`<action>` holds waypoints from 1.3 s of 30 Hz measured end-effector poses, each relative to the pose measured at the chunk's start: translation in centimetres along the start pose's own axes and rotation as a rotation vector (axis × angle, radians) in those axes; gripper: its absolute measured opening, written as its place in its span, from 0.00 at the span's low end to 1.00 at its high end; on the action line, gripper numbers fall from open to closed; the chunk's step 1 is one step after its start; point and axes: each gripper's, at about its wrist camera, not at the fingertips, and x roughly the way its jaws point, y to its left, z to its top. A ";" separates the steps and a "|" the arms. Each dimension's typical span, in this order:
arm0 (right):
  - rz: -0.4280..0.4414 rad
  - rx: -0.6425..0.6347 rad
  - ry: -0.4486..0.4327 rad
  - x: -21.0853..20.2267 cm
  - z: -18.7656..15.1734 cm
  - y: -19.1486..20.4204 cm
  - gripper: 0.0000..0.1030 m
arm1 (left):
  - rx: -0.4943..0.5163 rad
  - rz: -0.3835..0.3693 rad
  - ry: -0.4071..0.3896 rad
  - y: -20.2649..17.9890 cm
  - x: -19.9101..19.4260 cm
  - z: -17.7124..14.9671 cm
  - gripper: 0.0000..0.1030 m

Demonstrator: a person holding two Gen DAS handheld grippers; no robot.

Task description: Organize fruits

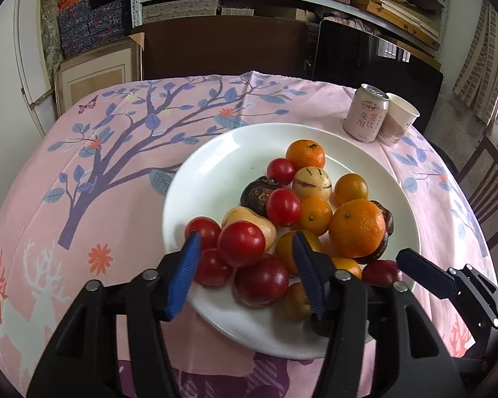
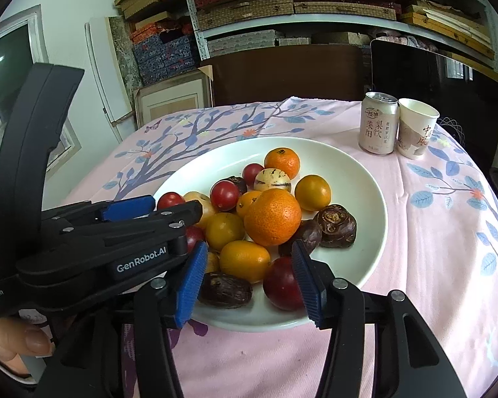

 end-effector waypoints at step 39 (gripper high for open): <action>-0.085 -0.041 0.002 -8.0 -7.4 1.0 0.94 | 0.017 0.036 -0.060 1.3 -9.8 -9.7 0.91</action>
